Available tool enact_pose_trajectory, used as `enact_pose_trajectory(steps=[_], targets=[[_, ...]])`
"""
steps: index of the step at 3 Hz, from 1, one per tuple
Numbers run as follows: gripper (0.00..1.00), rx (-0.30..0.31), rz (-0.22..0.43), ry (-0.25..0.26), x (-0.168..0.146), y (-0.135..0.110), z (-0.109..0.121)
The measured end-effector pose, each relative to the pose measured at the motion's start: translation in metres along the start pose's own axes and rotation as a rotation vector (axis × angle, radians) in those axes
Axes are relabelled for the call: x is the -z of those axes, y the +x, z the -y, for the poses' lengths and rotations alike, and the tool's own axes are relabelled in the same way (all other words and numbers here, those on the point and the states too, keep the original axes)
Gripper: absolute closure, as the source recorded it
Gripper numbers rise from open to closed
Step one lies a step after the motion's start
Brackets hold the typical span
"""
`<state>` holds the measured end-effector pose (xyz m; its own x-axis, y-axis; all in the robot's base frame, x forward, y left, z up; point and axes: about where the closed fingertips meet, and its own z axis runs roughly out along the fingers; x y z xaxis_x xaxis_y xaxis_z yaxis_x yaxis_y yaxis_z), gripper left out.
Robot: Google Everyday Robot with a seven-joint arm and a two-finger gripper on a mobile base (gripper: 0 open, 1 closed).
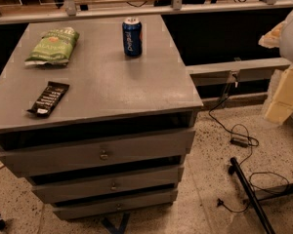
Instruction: Move pepsi can near green jalapeno chip bag
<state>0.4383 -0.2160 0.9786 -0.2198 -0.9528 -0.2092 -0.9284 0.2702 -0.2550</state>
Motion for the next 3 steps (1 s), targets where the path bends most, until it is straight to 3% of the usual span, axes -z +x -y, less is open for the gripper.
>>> enact_pose_trajectory(steps=[1, 2, 3], targets=[[0.00, 0.000, 0.001, 0.001, 0.000, 0.000, 0.001], [0.00, 0.017, 0.062, 0.029, -0.005, -0.018, 0.029], [0.00, 0.086, 0.206, 0.036, -0.017, -0.058, 0.078]])
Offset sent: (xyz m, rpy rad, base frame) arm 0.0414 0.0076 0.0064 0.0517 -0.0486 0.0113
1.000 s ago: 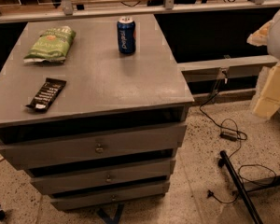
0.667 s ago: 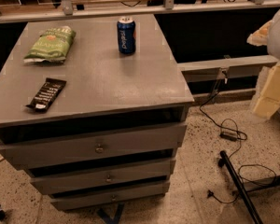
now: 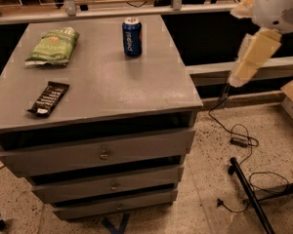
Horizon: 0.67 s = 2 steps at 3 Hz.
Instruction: Move pepsi can near green jalapeno chip bag
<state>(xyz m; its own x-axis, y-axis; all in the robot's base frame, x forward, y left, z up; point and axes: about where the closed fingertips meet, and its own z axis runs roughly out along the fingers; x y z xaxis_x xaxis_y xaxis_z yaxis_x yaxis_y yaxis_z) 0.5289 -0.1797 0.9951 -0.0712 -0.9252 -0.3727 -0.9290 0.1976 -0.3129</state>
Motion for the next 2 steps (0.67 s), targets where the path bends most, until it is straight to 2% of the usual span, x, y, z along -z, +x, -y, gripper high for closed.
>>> enact_pose_trajectory(steps=[1, 2], targets=[[0.00, 0.041, 0.147, -0.024, -0.029, -0.042, 0.048], [0.00, 0.053, 0.234, -0.066, -0.064, -0.080, 0.086]])
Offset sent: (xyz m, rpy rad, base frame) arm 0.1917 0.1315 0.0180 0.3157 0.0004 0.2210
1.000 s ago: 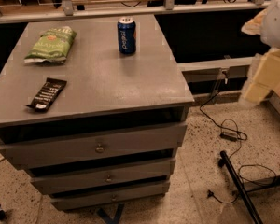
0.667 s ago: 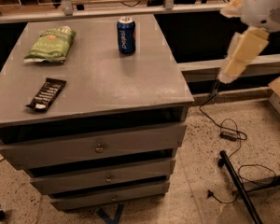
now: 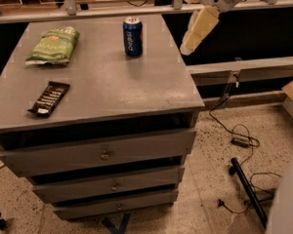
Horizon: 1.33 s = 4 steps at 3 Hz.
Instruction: Move pepsi can near green jalapeno chip bag
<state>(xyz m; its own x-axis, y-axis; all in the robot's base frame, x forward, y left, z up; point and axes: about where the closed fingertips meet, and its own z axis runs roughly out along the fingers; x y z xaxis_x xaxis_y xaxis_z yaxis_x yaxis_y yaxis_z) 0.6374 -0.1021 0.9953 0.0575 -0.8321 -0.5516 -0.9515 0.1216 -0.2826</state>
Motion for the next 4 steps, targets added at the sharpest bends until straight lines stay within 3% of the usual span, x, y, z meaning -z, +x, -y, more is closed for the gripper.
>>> enact_pose_trajectory(steps=[2, 4], targets=[[0.00, -0.005, 0.075, -0.049, -0.070, -0.045, 0.052], [0.00, -0.033, 0.072, -0.040, -0.125, -0.060, 0.082]])
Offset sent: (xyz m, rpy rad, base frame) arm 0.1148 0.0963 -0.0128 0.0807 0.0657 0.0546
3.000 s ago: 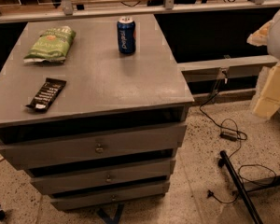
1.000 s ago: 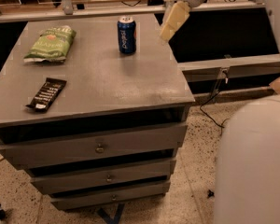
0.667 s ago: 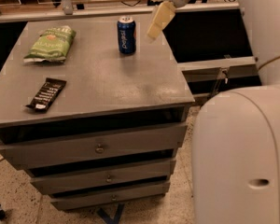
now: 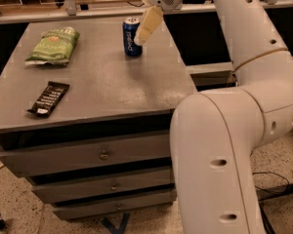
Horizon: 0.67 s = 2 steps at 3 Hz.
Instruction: Move pepsi can near green jalapeno chip bag
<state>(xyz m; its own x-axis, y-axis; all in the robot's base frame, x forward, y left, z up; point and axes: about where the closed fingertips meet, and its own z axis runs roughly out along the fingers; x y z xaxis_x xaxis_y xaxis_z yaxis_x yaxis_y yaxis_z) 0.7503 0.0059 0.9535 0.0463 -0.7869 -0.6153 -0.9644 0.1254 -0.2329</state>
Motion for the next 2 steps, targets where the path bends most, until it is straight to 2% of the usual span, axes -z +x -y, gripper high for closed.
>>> enact_pose_trajectory(steps=[1, 2], targets=[[0.00, -0.042, -0.006, -0.018, -0.024, 0.005, 0.005], [0.15, -0.080, 0.002, -0.046, -0.046, 0.007, 0.006]])
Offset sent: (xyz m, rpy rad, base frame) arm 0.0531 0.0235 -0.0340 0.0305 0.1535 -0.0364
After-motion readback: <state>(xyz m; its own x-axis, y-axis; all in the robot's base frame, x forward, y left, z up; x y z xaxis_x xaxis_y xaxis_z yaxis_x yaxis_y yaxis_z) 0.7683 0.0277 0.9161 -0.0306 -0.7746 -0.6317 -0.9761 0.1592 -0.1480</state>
